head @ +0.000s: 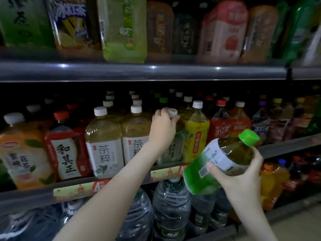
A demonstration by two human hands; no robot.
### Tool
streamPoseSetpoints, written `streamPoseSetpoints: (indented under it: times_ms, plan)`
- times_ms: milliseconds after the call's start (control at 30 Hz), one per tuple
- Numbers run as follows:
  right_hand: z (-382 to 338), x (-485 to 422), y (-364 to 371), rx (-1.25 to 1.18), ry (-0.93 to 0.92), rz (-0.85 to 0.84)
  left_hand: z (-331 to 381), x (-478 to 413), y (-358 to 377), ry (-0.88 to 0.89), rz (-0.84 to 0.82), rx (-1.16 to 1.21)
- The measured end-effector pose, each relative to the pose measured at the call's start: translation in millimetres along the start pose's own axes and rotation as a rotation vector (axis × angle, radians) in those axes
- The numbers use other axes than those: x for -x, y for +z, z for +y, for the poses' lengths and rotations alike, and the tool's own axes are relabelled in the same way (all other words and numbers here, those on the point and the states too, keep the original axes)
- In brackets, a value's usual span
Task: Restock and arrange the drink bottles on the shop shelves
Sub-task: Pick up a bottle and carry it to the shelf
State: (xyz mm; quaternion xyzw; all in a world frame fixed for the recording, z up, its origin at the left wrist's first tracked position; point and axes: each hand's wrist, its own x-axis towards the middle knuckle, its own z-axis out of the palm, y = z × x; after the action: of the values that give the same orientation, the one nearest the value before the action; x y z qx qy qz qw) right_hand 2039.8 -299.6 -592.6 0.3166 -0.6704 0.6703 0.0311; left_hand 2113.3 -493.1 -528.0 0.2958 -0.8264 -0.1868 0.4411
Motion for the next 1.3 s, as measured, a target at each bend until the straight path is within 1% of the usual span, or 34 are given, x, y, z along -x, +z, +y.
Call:
streamPoseSetpoints:
  times_ms: [100,133,167,267,333,400,467,567,667,800,900,1000,1100,1300]
  plan:
    - [-0.9,-0.8,-7.9,-0.095,-0.065,0.124,3.4,23.3,1.2,0.194,0.027,-0.064]
    - [-1.8,-0.6,-8.9,-0.117,-0.078,0.149,3.0,31.6,3.0,0.232,0.028,-0.059]
    - [-3.5,-0.5,-10.2,-0.135,-0.097,0.167,1.1,38.5,5.1,0.245,0.028,-0.034]
    - [-12.4,0.9,-13.8,-0.203,-0.154,0.193,-7.8,47.7,2.1,0.191,0.055,0.065]
    - [-17.5,1.2,-14.3,-0.24,-0.18,0.199,-8.0,50.3,-5.9,0.252,0.147,0.109]
    - [-19.2,-0.1,-12.1,-0.25,-0.201,0.194,-0.2,51.7,-19.9,0.314,0.285,0.184]
    - [-17.6,-3.8,-8.8,-0.251,-0.232,0.198,8.9,54.8,-39.4,0.341,0.405,0.263]
    - [-13.7,-10.1,-1.6,-0.29,-0.2,0.194,13.0,65.0,-74.4,0.292,0.585,0.327]
    - [-11.8,-13.5,14.7,-0.263,-0.205,0.152,7.8,80.6,-111.4,0.292,0.675,0.308]
    - [-13.5,-13.2,48.8,-0.215,-0.24,0.106,-10.0,96.4,-147.7,0.284,0.661,0.234]
    - [-17.4,-12.3,74.9,-0.217,-0.226,0.053,-27.3,101.7,-157.8,0.2,0.612,0.198]
    - [-17.8,-14.7,99.0,-0.174,-0.241,0.029,-40.4,104.9,-162.1,0.154,0.606,0.182]
    - [-14.2,-20.7,120.1,-0.061,-0.264,-0.01,-48.6,108.4,-165.6,0.121,0.583,0.198]
    - [-11.0,-32.2,144.2,0.221,-0.201,-0.191,-55.6,110.6,-169.1,0.064,0.539,0.252]
